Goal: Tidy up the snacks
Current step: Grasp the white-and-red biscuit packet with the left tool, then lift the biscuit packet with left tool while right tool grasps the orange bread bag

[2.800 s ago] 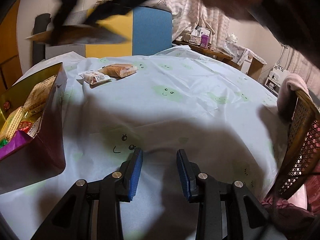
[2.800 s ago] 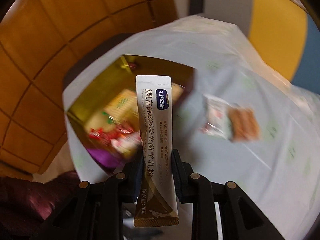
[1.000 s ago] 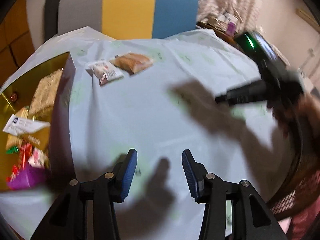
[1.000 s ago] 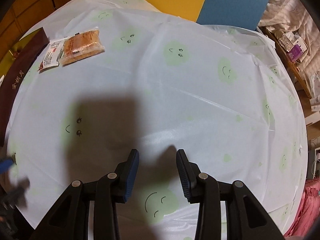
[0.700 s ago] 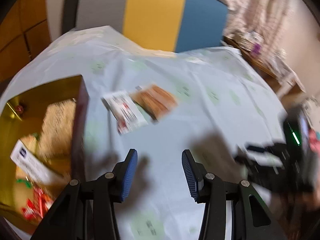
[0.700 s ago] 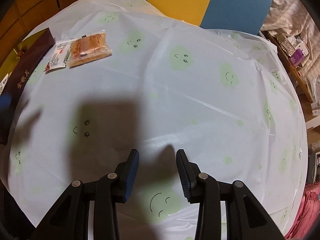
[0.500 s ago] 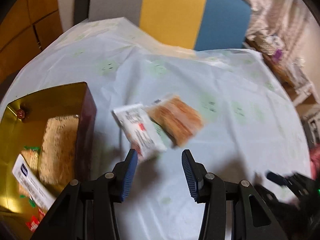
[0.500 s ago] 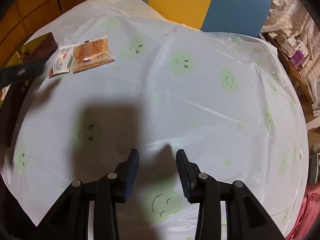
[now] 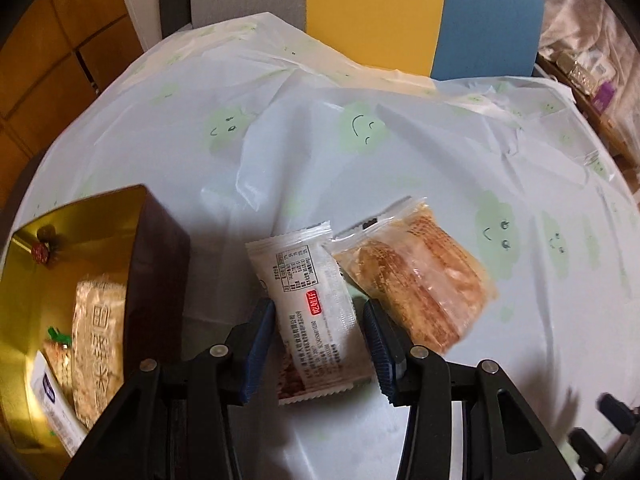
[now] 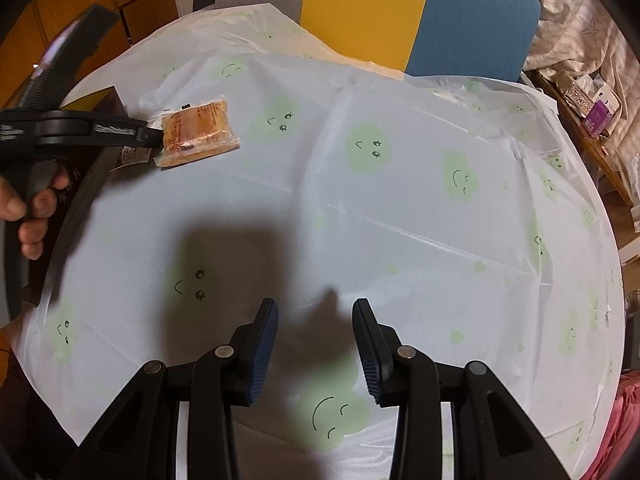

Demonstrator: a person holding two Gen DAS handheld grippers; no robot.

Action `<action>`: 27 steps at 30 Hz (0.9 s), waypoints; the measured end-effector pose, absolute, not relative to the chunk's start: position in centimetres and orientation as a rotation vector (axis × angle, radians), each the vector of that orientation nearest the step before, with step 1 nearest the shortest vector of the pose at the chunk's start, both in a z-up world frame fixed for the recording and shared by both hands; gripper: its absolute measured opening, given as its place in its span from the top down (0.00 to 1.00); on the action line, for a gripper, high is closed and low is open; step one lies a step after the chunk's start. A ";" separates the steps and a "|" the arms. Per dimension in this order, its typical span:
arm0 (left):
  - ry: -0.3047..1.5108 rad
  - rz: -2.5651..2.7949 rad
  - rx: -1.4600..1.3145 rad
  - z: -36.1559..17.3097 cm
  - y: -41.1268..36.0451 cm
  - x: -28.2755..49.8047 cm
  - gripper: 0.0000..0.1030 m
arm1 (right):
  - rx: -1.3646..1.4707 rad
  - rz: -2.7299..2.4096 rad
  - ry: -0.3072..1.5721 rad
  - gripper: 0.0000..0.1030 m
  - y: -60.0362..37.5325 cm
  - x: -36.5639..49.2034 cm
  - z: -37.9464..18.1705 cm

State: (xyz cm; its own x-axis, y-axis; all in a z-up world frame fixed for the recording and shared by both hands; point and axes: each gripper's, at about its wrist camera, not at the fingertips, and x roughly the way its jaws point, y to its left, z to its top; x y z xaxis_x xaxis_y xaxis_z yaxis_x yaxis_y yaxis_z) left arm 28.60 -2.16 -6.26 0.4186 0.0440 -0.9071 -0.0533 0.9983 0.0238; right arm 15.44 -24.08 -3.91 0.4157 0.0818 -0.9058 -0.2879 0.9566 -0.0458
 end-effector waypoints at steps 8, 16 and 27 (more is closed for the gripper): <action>1.036 0.009 0.113 -6.0 -2.9 26.0 0.69 | -0.213 0.232 1.122 0.62 -24.1 15.4 -3.9; 0.918 -0.120 0.111 -4.4 -3.7 17.8 0.69 | -0.244 0.198 1.154 0.62 -24.0 15.8 -4.9; 0.813 -0.255 0.214 -6.0 -5.0 6.8 0.69 | -0.263 0.169 1.194 0.62 -24.1 15.7 -6.0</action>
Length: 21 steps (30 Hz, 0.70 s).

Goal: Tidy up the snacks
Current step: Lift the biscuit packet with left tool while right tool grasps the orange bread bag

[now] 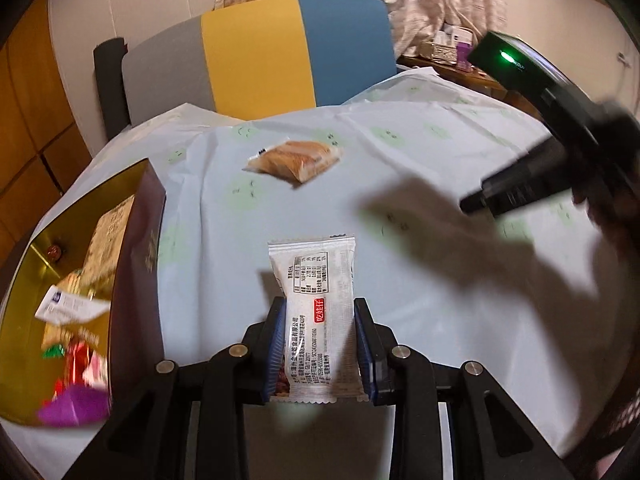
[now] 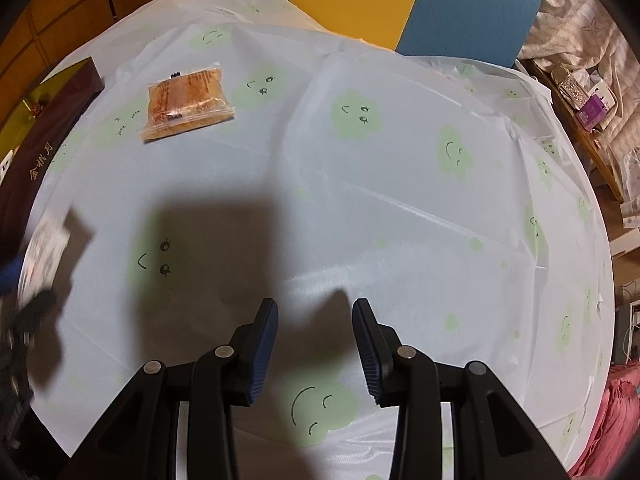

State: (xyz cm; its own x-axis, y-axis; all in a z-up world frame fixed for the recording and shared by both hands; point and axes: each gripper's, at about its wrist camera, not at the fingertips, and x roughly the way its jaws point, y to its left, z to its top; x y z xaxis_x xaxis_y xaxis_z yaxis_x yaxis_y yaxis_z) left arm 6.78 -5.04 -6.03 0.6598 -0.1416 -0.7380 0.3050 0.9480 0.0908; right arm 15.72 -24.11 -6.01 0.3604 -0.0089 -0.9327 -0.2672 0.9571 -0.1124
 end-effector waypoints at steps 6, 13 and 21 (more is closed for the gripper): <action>0.770 -0.274 0.196 -7.7 -3.9 5.5 0.66 | -0.283 0.159 1.203 0.62 -23.9 15.6 -6.4; 0.747 -0.284 0.158 -8.1 -3.4 5.3 0.65 | -0.264 0.161 1.192 0.62 -24.0 15.5 -6.2; 0.726 -0.290 0.143 -8.3 -3.2 5.0 0.65 | -0.184 0.284 1.140 0.57 -22.4 14.8 -4.7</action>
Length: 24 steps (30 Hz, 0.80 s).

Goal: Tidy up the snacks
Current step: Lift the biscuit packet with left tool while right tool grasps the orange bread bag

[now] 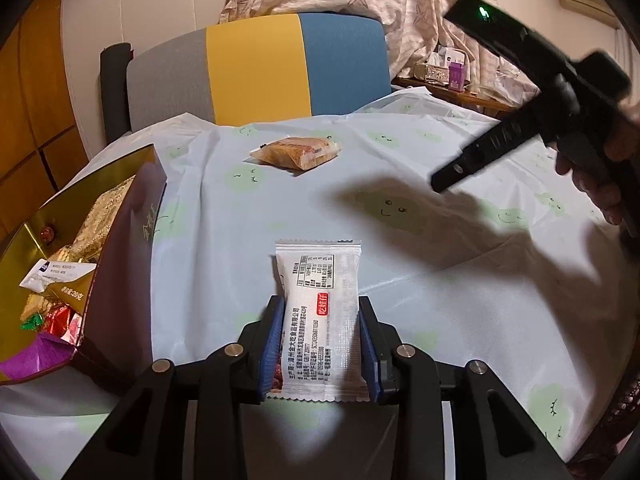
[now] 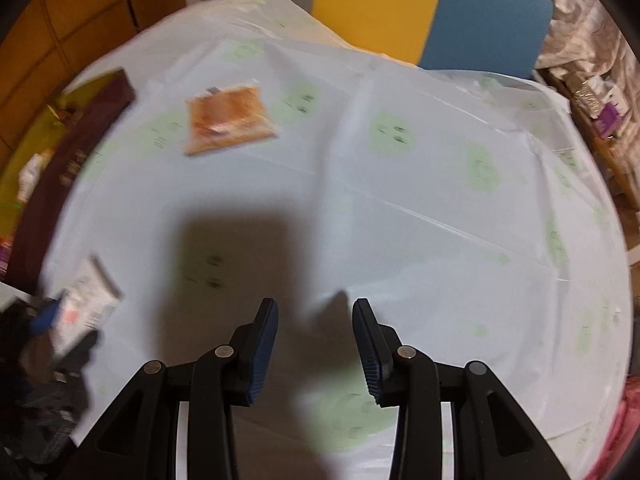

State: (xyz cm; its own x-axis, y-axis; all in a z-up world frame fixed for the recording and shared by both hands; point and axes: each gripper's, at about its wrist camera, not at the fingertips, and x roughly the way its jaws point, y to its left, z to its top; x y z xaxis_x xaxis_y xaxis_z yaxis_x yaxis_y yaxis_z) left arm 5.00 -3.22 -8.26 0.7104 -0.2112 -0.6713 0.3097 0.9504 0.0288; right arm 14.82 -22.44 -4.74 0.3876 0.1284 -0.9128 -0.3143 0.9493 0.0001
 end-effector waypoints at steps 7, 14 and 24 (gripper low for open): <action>0.710 -0.296 0.126 -8.4 -3.0 4.8 0.65 | -0.099 0.345 1.090 0.40 -19.8 17.4 -2.5; 0.709 -0.306 0.106 -8.3 -2.8 4.9 0.65 | -0.185 0.396 1.078 0.40 -14.3 22.6 -1.8; 0.708 -0.308 0.098 -8.3 -2.7 5.0 0.65 | -0.303 0.369 1.137 0.39 -10.9 27.2 -4.0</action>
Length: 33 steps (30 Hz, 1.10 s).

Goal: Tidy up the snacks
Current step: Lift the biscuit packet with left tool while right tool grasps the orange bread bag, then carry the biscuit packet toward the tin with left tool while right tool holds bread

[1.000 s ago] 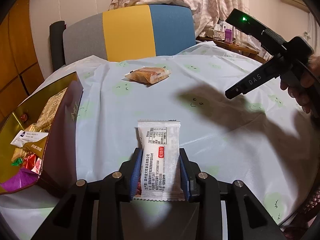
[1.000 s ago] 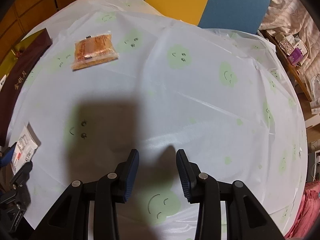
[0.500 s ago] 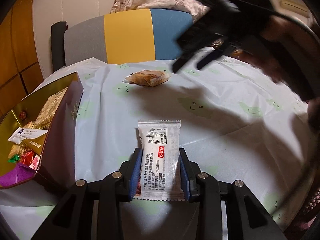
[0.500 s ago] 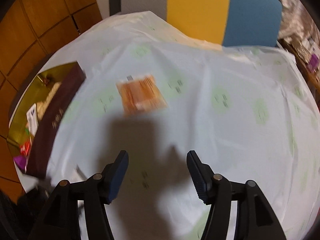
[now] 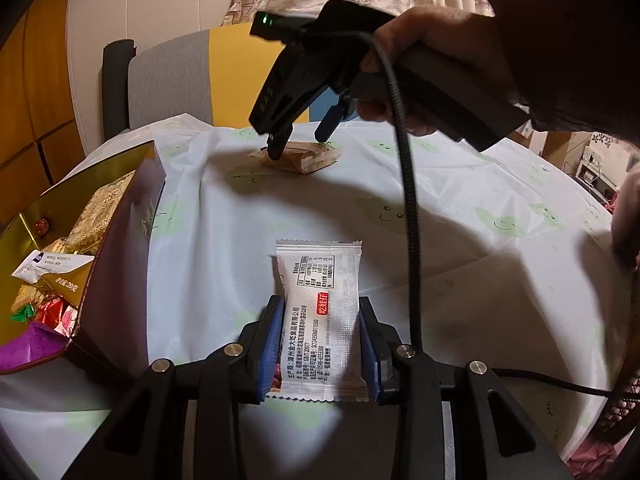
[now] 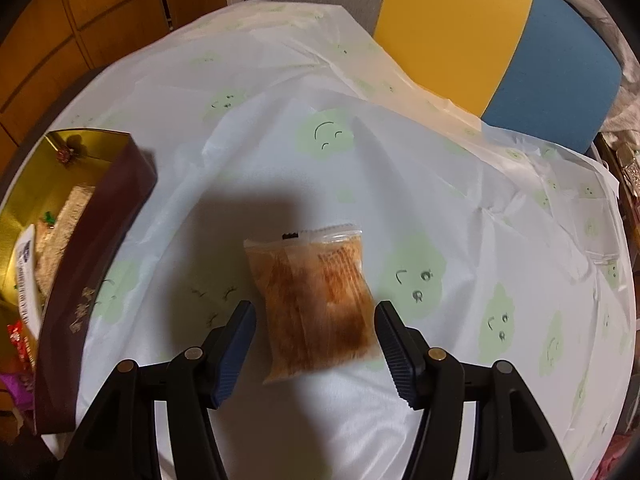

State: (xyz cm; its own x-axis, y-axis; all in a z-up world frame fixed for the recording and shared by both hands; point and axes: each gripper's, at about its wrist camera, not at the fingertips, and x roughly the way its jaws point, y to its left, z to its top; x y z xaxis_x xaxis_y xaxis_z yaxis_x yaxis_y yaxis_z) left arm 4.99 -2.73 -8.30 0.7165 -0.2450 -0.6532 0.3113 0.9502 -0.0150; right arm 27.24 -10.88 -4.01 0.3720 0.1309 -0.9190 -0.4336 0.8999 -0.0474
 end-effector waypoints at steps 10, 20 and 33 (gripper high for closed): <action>0.706 -0.305 0.109 -8.3 -2.9 4.8 0.65 | -0.340 0.378 1.145 0.49 -12.2 25.0 -4.4; 0.707 -0.298 0.121 -8.3 -3.0 4.6 0.65 | -0.275 0.339 1.194 0.49 -19.8 16.0 -5.3; 0.776 -0.260 0.132 -7.7 -3.7 5.2 0.65 | -0.308 0.295 1.105 0.48 -20.0 14.1 -6.2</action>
